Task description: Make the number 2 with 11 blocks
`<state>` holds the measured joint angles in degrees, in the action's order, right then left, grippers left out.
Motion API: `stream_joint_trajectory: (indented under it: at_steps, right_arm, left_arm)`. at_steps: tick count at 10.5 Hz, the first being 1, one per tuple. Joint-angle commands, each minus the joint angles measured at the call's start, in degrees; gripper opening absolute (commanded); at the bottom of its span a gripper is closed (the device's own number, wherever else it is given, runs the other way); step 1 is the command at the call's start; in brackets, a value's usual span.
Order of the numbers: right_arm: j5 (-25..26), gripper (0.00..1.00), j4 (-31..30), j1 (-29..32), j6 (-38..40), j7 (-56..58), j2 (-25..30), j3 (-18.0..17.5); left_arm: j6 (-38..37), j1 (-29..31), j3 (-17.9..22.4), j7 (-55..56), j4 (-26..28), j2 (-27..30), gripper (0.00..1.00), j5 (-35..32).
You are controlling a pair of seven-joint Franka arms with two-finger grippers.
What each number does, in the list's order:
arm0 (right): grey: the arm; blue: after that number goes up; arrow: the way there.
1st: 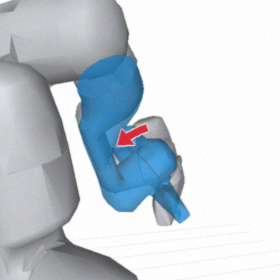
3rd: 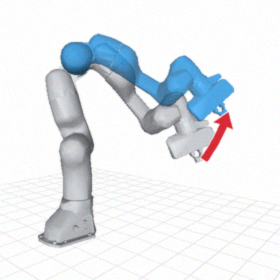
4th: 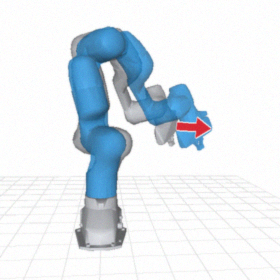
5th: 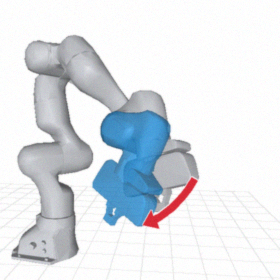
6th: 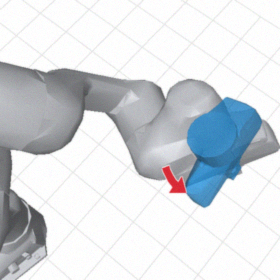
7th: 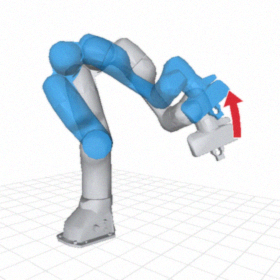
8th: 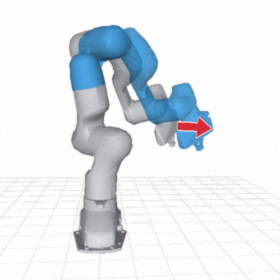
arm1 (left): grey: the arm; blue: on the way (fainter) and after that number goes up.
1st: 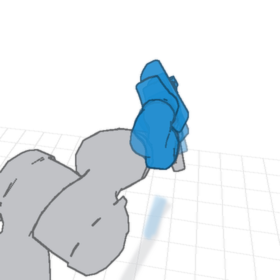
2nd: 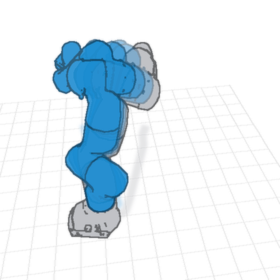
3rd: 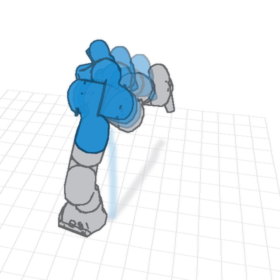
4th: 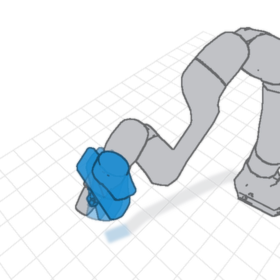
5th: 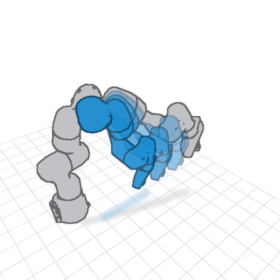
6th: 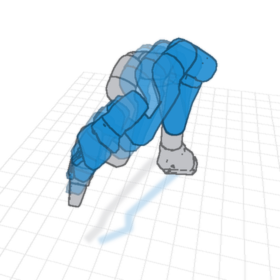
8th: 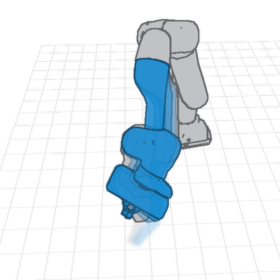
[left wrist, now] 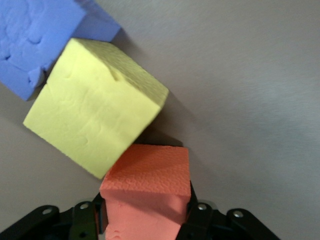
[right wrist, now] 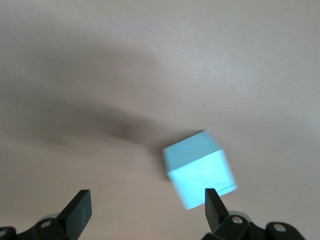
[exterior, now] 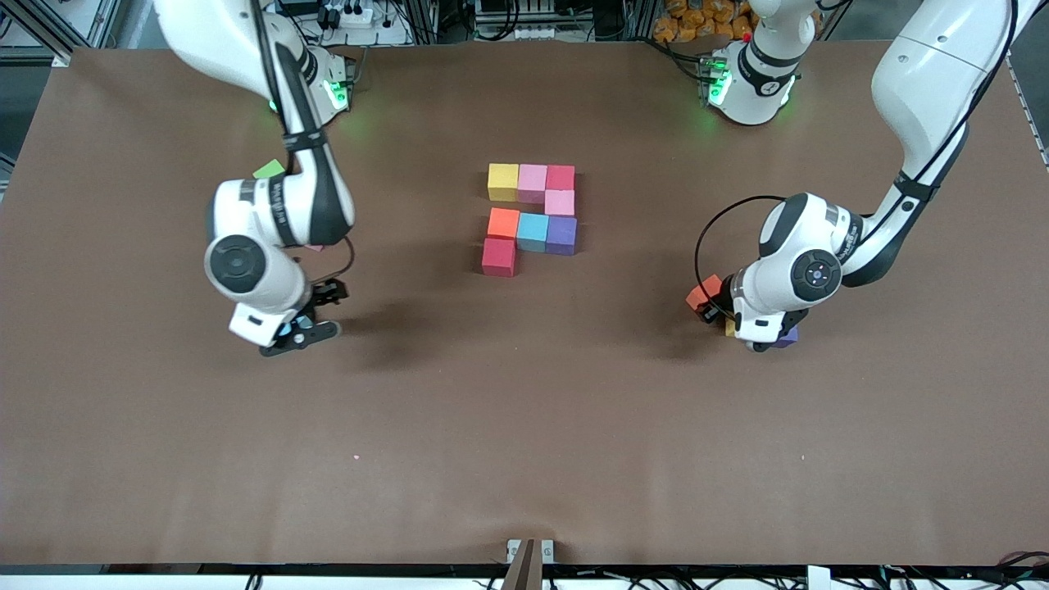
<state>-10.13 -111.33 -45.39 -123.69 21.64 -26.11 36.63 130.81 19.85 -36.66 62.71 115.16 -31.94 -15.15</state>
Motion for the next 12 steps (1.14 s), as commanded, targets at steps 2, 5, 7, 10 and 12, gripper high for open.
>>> stream_joint_trajectory:
  at_steps: [2, 5, 7, 10, 12]
  right_arm:
    - [0.3, 1.00, -4.1, 4.1, -7.8, 13.4, 0.1, -0.5]
    - [-1.1, 1.00, -7.6, 5.0, -13.3, 16.8, -0.6, -1.8]
    - [-7.5, 1.00, -9.5, 4.4, -13.7, 16.9, -0.5, -3.6]
    - [-8.2, 1.00, -10.0, 5.0, -16.7, 23.1, -0.6, -4.0]
    - [-8.2, 1.00, -10.0, 6.2, -16.7, 26.9, -0.5, -3.9]
  left_arm:
    - [-1.3, -8.8, 0.5, 0.5, -12.8, -4.2, 0.00, -1.5]
    - [-9.6, -24.6, 9.0, 0.2, -30.6, -11.1, 0.00, -1.1]
    - [-12.2, -31.1, 11.5, -0.1, -39.1, -16.7, 0.00, -1.1]
    - [-12.3, -41.6, 14.5, -1.2, -47.4, -22.1, 0.00, -1.1]
    - [-13.3, -47.0, 15.2, -1.2, -49.9, -23.5, 0.00, -1.1]
